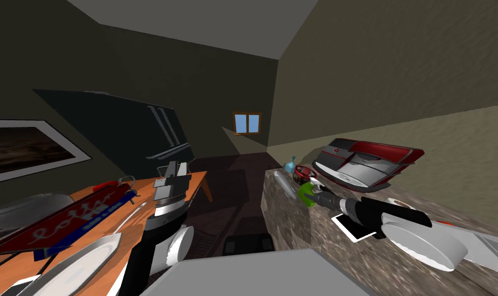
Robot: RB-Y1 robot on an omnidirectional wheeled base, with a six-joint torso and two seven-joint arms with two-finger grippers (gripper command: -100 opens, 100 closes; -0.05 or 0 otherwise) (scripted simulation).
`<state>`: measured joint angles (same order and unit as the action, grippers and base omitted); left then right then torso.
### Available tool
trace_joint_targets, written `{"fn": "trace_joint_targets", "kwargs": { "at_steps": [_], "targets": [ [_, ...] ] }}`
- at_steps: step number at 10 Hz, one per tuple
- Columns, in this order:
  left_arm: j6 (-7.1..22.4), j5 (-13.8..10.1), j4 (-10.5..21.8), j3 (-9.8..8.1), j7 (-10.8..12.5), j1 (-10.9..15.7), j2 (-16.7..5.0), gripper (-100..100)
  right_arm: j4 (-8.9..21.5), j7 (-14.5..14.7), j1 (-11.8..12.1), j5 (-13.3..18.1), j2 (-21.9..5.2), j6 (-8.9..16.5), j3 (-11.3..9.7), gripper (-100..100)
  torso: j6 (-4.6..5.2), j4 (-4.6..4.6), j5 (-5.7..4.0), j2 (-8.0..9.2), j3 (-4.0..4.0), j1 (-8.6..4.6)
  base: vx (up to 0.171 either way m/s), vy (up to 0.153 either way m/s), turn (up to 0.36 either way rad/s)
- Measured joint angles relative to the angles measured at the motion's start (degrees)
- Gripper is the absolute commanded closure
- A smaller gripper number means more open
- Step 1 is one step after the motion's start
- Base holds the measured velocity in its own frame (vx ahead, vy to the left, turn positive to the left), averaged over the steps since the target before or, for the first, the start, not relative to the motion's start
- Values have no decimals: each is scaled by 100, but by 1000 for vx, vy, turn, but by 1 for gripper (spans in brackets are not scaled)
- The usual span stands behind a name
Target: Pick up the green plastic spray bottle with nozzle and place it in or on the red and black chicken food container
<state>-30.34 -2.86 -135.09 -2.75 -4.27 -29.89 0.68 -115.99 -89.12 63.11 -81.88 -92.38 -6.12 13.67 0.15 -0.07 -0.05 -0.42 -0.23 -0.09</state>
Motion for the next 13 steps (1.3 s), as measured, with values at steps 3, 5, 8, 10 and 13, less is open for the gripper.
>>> {"fn": "trace_joint_targets", "kwargs": {
  "at_steps": [3, 5, 8, 10, 13],
  "targets": [
    [0, 0, 0, 0, 0, 0, 0, 0, 16, 299, 103, -487, -261, -339, -113, -100, 1, 2, 0, 6, 4, -1, -24, -9, 46],
    [0, 0, 0, 0, 0, 0, 0, 0, 24, 439, 165, -760, -397, -520, -168, -100, 1, 1, 0, 3, 2, 0, -23, -5, 100],
    [0, 0, 0, 0, 0, 0, 0, 0, 38, 744, 267, -1272, -666, -865, -287, -100, 2, 1, 0, 4, 3, 0, -21, -5, 46],
    [0, 0, 0, 0, 0, 0, 0, 0, 42, 896, 334, -1558, -791, -1037, -332, -100, 2, 1, 0, 4, 2, 0, -19, -5, 57],
    [0, 0, 0, 0, 0, 0, 0, 0, 68, 1152, 399, -2005, -1064, -1388, -503, -100, 2, 2, 0, 5, 3, -2, -25, -7, 78]
  ]
}}
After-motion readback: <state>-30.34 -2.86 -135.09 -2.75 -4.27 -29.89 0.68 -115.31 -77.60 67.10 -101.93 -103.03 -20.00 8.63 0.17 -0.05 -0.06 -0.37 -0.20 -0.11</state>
